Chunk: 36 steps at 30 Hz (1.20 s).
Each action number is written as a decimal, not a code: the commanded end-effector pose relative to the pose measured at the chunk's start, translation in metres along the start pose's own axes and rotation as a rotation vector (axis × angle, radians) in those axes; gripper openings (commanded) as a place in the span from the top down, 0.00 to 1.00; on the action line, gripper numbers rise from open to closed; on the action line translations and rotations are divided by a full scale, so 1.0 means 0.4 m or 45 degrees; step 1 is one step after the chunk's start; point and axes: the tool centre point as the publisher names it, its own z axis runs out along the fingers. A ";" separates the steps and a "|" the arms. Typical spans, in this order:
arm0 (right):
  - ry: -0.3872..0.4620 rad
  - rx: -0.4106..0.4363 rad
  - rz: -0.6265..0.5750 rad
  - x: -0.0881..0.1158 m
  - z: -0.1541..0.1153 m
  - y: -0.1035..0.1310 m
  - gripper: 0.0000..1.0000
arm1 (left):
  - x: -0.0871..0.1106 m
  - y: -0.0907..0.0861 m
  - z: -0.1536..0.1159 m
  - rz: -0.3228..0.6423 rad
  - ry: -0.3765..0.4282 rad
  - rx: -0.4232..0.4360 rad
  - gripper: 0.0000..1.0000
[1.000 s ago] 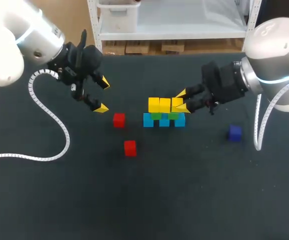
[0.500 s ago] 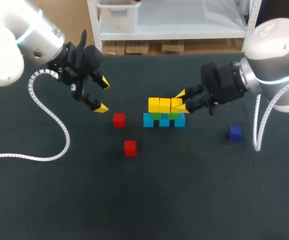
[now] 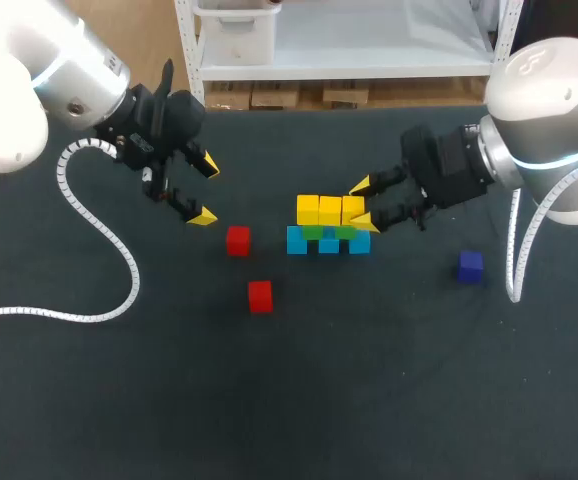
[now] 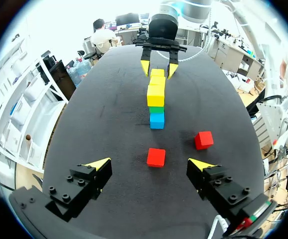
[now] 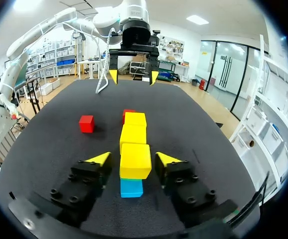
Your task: Place the blue cubes, place green cubes on the blue cubes, place the yellow cubes on the green cubes, then place the red cubes on the yellow cubes, and place purple cube on the red cubes.
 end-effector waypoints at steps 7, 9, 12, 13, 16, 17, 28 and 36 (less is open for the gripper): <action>-0.003 -0.004 0.007 0.004 -0.014 -0.010 0.00 | 0.003 -0.001 0.000 0.004 -0.004 -0.001 0.00; -0.007 -0.010 0.015 0.005 -0.033 -0.012 0.00 | 0.003 -0.001 0.000 0.004 -0.004 -0.001 0.00; -0.014 -0.020 0.036 0.011 -0.073 -0.017 0.00 | 0.003 -0.001 0.000 0.004 -0.004 -0.001 0.00; -0.019 -0.023 0.052 0.016 -0.087 -0.019 0.00 | 0.003 -0.001 0.000 0.004 -0.004 -0.001 0.00; -0.018 -0.016 0.067 0.030 -0.118 -0.027 0.00 | 0.003 -0.001 0.000 0.004 -0.004 -0.001 0.00; -0.018 -0.014 0.067 0.034 -0.125 -0.029 0.16 | 0.003 -0.001 0.000 0.004 -0.004 -0.001 0.00; -0.054 -0.022 0.031 0.048 -0.101 -0.027 1.00 | 0.003 -0.001 0.000 0.004 -0.004 -0.001 0.00; -0.057 -0.053 0.046 0.055 -0.056 -0.015 1.00 | 0.003 -0.001 0.000 0.004 -0.004 -0.001 0.00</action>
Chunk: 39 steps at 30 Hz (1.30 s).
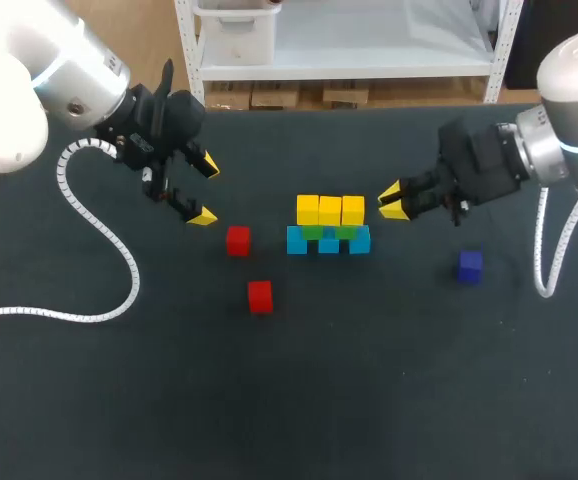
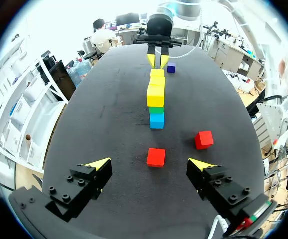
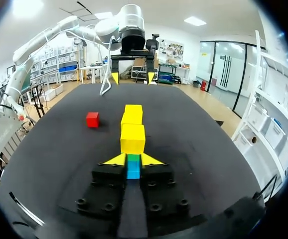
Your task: Place the blue cubes, place green cubes on the blue cubes, place the yellow cubes on the green cubes, then place the red cubes on the yellow cubes, and place purple cube on the red cubes.
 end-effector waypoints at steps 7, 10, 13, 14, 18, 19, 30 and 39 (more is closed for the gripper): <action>-0.007 -0.024 0.007 0.005 0.040 -0.010 1.00 | 0.003 -0.001 0.000 0.004 -0.004 -0.001 0.00; -0.007 -0.027 0.005 0.003 0.042 -0.012 1.00 | 0.003 -0.001 0.000 0.004 -0.004 -0.001 0.00; -0.005 -0.025 0.006 0.003 0.041 -0.013 1.00 | 0.003 -0.001 0.000 0.004 -0.004 -0.001 0.00; -0.004 -0.026 0.008 0.004 0.042 -0.013 1.00 | 0.003 -0.001 0.000 0.004 -0.004 -0.001 0.00; -0.002 -0.032 0.010 0.003 0.049 -0.011 1.00 | 0.003 -0.001 0.000 0.004 -0.004 -0.001 0.00; -0.003 -0.034 0.009 0.001 0.052 -0.011 1.00 | 0.003 -0.001 0.000 0.004 -0.004 -0.001 0.00; -0.002 -0.038 -0.002 -0.006 0.056 -0.013 1.00 | 0.003 -0.001 0.000 0.004 -0.004 -0.001 0.00; 0.023 -0.021 0.000 0.005 0.028 -0.009 1.00 | 0.003 -0.001 0.000 0.004 -0.004 -0.001 0.00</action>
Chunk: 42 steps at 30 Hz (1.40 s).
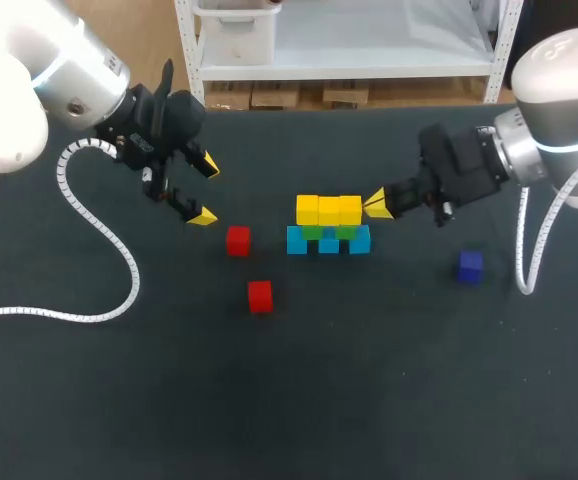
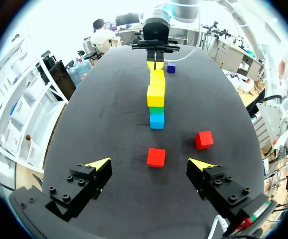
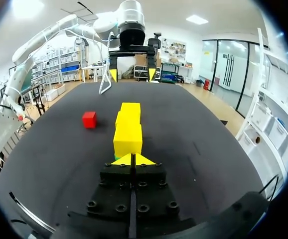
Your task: Place the blue cubes, place green cubes on the blue cubes, place the yellow cubes on the green cubes, then place the red cubes on the yellow cubes, and place purple cube on the red cubes.
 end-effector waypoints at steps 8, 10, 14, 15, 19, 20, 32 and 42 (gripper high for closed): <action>0.041 0.012 -0.007 0.008 -0.112 0.030 0.00 | 0.003 -0.001 0.000 0.004 -0.004 -0.001 0.00; 0.043 0.030 -0.006 0.009 -0.138 0.034 0.00 | 0.003 -0.001 0.000 0.004 -0.004 -0.001 0.00; 0.039 0.041 -0.003 0.013 -0.172 0.051 0.00 | 0.003 -0.001 0.000 0.004 -0.004 -0.001 0.00; 0.039 0.050 0.005 0.018 -0.179 0.055 0.00 | 0.003 -0.001 0.000 0.004 -0.004 -0.001 0.00; 0.024 0.063 0.039 0.041 -0.200 0.064 0.00 | 0.003 -0.001 0.000 0.004 -0.004 -0.001 0.00; 0.024 0.064 0.040 0.046 -0.205 0.066 0.00 | 0.003 -0.001 0.000 0.004 -0.004 -0.001 0.00; -0.077 0.067 0.062 0.112 -0.275 0.057 0.00 | 0.003 -0.001 0.000 0.004 -0.004 -0.001 0.00; -0.070 0.061 0.052 0.118 -0.278 0.056 0.00 | -0.002 -0.015 0.055 0.027 -0.024 0.015 0.00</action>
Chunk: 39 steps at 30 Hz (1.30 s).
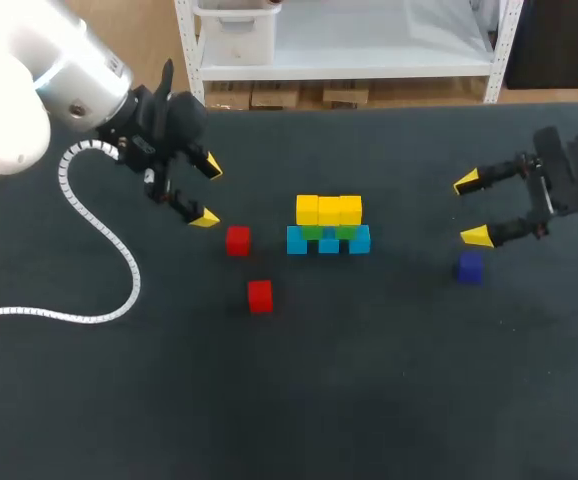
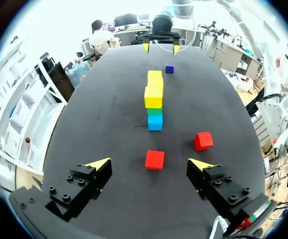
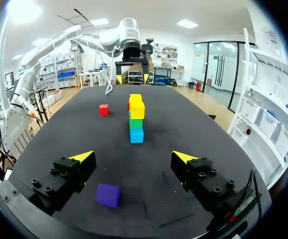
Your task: Place the blue cubes, place green cubes on the blue cubes, place the yellow cubes on the green cubes, then place the red cubes on the yellow cubes, and place purple cube on the red cubes.
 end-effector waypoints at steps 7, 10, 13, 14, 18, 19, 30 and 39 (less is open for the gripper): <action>-0.002 -0.001 -0.001 0.001 0.003 -0.002 0.00 | 0.011 -0.006 0.086 0.028 -0.005 0.049 0.00; -0.002 -0.001 -0.001 0.001 0.003 -0.002 0.00 | 0.014 -0.003 0.100 0.029 -0.005 0.061 0.00; -0.002 -0.001 -0.001 0.001 0.003 -0.002 0.00 | 0.011 -0.003 0.112 0.042 -0.004 0.066 0.00; -0.002 -0.001 -0.001 0.001 0.003 -0.002 0.00 | 0.011 -0.005 0.118 0.043 -0.008 0.074 0.00; -0.002 -0.001 -0.001 0.001 0.003 -0.002 0.00 | 0.008 -0.016 0.137 0.040 -0.022 0.089 0.00; -0.002 -0.001 -0.001 0.001 0.003 -0.002 0.00 | 0.007 -0.019 0.140 0.040 -0.025 0.092 0.00; -0.002 -0.001 -0.001 0.001 0.003 -0.002 0.00 | 0.024 -0.030 0.163 0.027 -0.045 0.090 0.00; -0.002 -0.001 -0.001 0.001 0.003 -0.002 0.00 | 0.036 -0.029 0.168 0.020 -0.047 0.080 0.09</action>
